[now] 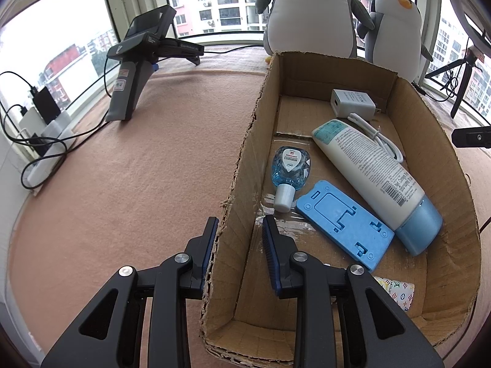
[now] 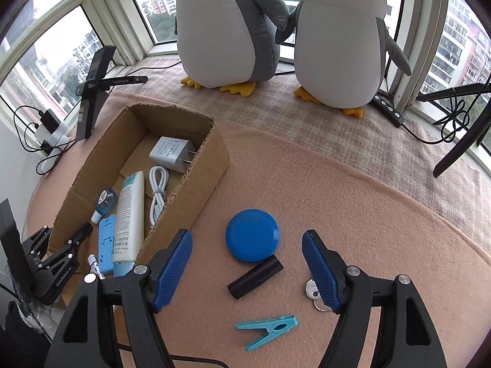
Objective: Organize rigid objects
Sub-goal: 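Move the right tool to the blue round lid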
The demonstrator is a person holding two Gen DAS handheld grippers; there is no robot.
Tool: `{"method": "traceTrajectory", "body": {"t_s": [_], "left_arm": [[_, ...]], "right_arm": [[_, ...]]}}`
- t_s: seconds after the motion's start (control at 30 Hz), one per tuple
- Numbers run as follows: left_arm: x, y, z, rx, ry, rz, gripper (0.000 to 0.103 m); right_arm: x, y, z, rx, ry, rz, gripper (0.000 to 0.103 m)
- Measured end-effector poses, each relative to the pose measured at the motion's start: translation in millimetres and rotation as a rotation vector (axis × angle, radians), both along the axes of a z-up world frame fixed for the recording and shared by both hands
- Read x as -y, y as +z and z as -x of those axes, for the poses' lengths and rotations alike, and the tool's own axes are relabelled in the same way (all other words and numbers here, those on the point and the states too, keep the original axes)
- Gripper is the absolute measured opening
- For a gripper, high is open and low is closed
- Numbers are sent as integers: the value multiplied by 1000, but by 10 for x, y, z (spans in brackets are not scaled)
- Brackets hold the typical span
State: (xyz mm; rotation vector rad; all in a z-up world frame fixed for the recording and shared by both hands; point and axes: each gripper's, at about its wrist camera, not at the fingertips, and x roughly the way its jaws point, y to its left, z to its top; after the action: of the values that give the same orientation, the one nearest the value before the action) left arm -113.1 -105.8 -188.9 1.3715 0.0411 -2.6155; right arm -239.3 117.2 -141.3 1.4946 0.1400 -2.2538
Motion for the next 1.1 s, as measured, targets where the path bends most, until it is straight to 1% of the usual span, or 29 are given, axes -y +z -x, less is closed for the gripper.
{"method": "traceTrajectory", "body": {"t_s": [0.17,0.27,0.33,0.53,0.93,1.03,1.1], "left_arm": [[-2,-3,11,2,-2,5,27],[-11,-8,12,2,-2,8,27],[-10,-9,11,2,-2,8,27],[-15,-8,12,2,-2,8,27],[-17,-8,13,2,-2,8,27],[-14,-9,13,2,-2,8,27],[-15,-8,13,3,-2,8,27]], "right_arm": [[26,-152,-9,21,41,-31,70],[93,-227,-12,17,63,-65,70],[126,-266,1,21,69,-70,70],[197,-388,65,29,78,-106,70],[190,-501,108,45,68,-137,70],[181,-511,97,42,64,-147,66],[171,-505,85,38,62,-150,60]]}}
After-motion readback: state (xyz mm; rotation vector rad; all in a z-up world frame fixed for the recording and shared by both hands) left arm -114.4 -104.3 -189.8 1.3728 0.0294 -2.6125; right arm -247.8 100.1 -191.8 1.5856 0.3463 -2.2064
